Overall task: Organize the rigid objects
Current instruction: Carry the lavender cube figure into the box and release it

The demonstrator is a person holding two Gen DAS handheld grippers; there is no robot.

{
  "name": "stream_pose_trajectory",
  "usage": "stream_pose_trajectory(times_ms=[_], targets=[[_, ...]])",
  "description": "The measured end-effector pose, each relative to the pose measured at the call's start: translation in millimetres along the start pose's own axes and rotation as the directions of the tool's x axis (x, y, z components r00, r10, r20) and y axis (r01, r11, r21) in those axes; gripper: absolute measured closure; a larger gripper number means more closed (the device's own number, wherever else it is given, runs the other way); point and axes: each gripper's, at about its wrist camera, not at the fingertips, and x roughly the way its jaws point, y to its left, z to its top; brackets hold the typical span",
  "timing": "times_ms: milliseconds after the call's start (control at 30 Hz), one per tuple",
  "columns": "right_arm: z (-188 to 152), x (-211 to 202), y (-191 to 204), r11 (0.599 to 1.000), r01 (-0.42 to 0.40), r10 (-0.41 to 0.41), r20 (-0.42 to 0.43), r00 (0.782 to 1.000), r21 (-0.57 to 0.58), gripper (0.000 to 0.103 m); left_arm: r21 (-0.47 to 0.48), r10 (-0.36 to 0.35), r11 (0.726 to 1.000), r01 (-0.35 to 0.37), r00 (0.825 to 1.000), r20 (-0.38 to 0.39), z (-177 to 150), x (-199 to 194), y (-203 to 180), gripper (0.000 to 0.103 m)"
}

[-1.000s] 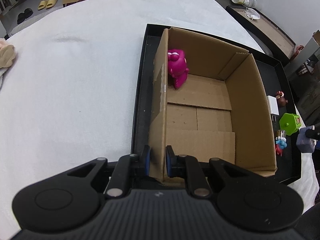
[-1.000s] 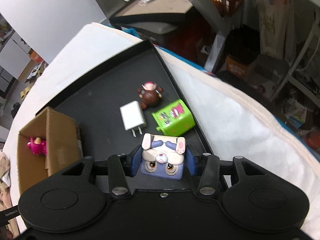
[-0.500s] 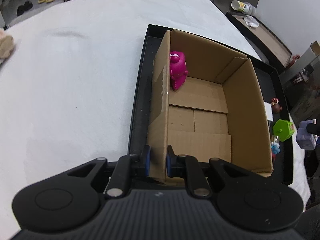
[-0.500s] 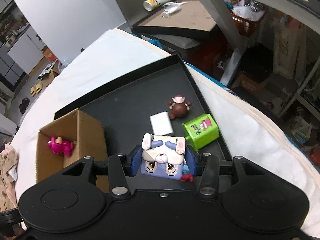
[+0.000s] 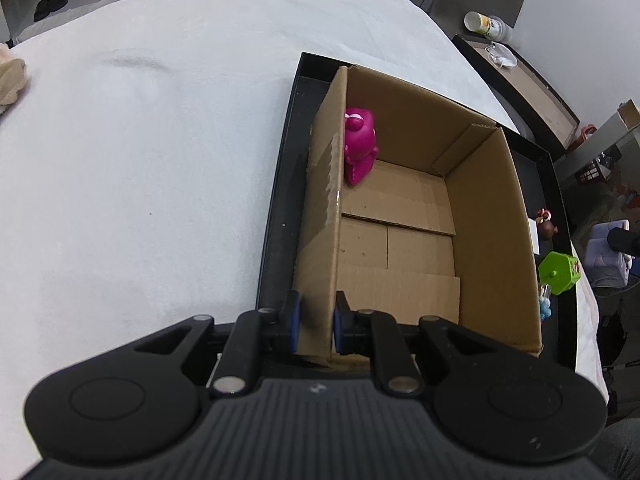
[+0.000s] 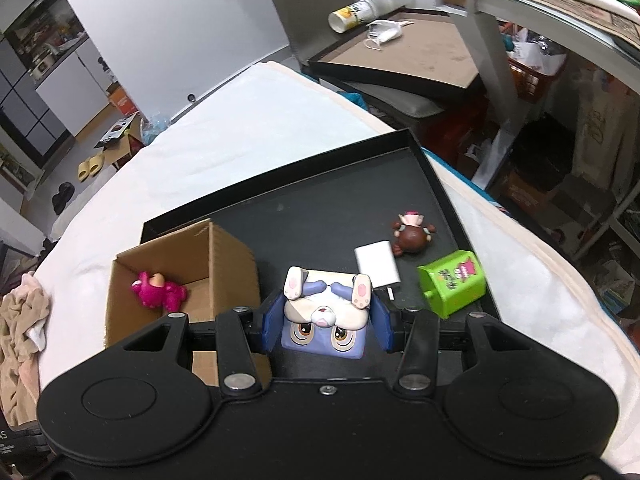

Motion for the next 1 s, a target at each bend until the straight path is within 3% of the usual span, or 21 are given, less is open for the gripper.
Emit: stream_pose_trajectory(times_ms=[1000], targets=[[16.4, 24.9, 111.5, 0.985, -0.078, 0.078, -0.004, 0.997, -0.154, 0.058, -0.002, -0.048, 0.999, 0.048, 0.999, -0.013, 4.5, -0.6, 12.1, 0.086]])
